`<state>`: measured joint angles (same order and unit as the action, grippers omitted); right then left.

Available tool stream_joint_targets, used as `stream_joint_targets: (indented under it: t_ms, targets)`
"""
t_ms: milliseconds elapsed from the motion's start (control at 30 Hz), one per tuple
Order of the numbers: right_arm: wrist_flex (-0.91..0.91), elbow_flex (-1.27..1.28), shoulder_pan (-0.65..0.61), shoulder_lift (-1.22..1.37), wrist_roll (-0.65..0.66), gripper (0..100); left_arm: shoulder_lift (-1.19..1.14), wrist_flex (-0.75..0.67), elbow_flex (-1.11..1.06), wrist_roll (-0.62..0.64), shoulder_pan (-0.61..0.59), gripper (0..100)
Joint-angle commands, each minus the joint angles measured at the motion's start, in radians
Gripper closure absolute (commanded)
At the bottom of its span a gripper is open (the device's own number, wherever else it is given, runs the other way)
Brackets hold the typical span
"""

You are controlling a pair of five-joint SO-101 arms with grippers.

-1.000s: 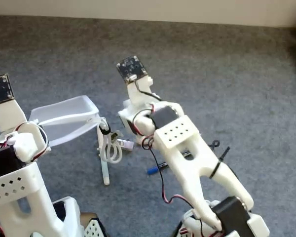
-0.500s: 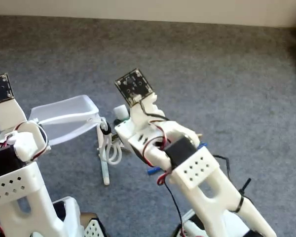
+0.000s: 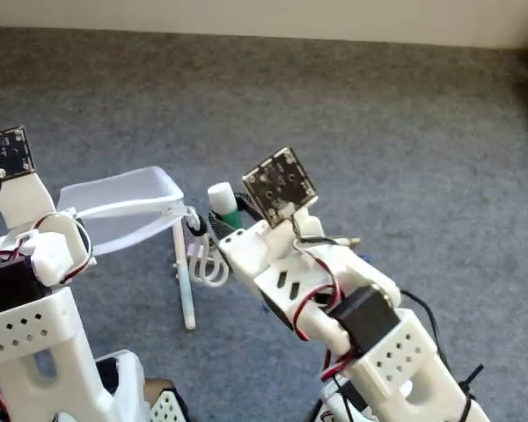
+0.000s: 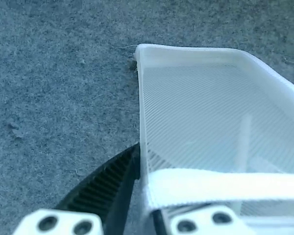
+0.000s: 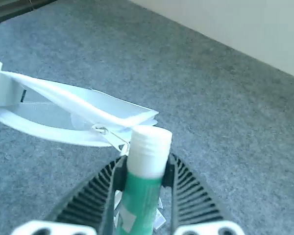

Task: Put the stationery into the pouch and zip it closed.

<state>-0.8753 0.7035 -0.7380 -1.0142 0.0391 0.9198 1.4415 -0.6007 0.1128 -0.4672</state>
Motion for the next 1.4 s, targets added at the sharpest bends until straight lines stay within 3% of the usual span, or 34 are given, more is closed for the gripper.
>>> stream_joint_targets:
  t_ms: [0,300,533,867,1367]
  targets:
    - [0.030,-0.016,-0.013,-0.082,-0.012,97.2,-0.001,-0.020,-0.001,0.009,0.021,99]
    - [0.035,-0.016,-0.015,-0.128,-0.012,97.2,-0.001,-0.020,-0.001,0.009,0.021,99]
    - [0.242,0.051,-0.090,-0.133,-0.006,97.2,-0.001,-0.020,-0.002,0.009,0.021,99]
    - [0.522,0.165,-0.099,-0.133,-0.005,97.2,-0.001,-0.018,-0.002,0.009,0.021,99]
    - [0.670,0.183,-0.147,-0.127,-0.011,97.2,-0.001,-0.018,-0.002,0.009,0.021,99]
